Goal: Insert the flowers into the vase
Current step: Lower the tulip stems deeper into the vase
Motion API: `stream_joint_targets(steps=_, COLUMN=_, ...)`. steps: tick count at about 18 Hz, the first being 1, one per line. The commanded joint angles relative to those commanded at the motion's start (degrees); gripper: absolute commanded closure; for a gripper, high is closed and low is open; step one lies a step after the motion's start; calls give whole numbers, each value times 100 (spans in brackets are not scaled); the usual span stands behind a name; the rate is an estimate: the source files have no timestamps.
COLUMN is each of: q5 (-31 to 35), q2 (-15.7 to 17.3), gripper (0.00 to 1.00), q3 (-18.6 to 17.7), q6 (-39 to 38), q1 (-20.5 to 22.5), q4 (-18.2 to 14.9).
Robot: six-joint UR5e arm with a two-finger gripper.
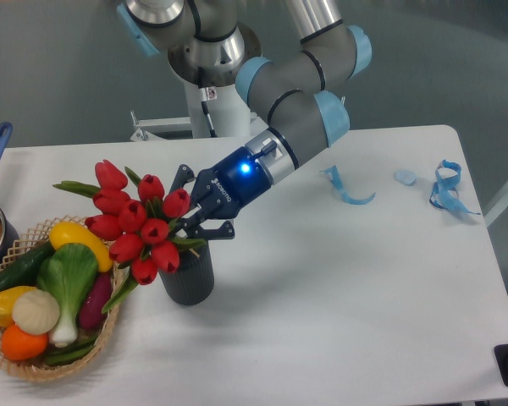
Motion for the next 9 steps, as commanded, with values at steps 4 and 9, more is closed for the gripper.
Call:
stream_joint_targets(steps=4, q5=9, q2=-96, gripper=84, q3=-228, q6=465, q1=0, q4=0)
stream_joint_targets(steps=9, q5=9, q2=-175, gripper=82, q3=-334, q6=677, q1=0, q4=-9)
